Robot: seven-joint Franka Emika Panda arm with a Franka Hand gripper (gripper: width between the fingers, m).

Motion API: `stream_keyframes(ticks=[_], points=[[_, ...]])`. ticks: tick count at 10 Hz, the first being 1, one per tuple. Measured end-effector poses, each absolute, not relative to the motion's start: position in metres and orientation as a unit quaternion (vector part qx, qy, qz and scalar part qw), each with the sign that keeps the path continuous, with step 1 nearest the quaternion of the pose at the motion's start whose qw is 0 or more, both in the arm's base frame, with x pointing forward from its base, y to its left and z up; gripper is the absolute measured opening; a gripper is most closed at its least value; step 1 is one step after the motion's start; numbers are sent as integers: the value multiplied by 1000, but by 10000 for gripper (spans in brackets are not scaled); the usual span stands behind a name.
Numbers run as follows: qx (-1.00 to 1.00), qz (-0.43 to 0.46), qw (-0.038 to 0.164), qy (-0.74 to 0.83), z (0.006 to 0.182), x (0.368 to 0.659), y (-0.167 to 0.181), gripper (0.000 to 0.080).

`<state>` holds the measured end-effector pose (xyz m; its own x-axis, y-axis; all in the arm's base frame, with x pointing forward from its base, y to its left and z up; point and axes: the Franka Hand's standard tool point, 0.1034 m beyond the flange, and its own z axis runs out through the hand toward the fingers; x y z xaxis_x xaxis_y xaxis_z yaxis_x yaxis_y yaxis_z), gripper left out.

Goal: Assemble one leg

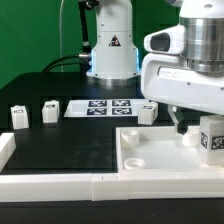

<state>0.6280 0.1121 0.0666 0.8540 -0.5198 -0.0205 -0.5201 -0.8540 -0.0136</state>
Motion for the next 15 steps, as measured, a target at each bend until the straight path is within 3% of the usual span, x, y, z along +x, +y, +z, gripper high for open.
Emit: stream_keyframes(ticks=[5, 8, 9, 10, 13, 15], points=[[-1000, 3, 2, 30, 69, 627, 115, 649], [-999, 4, 3, 49, 68, 627, 116, 649], [-999, 4, 3, 49, 68, 627, 116, 527], [-999, 4, 3, 52, 68, 627, 116, 348], [-995, 4, 3, 102, 67, 626, 116, 292], [-958, -1, 6, 287, 66, 626, 118, 292]])
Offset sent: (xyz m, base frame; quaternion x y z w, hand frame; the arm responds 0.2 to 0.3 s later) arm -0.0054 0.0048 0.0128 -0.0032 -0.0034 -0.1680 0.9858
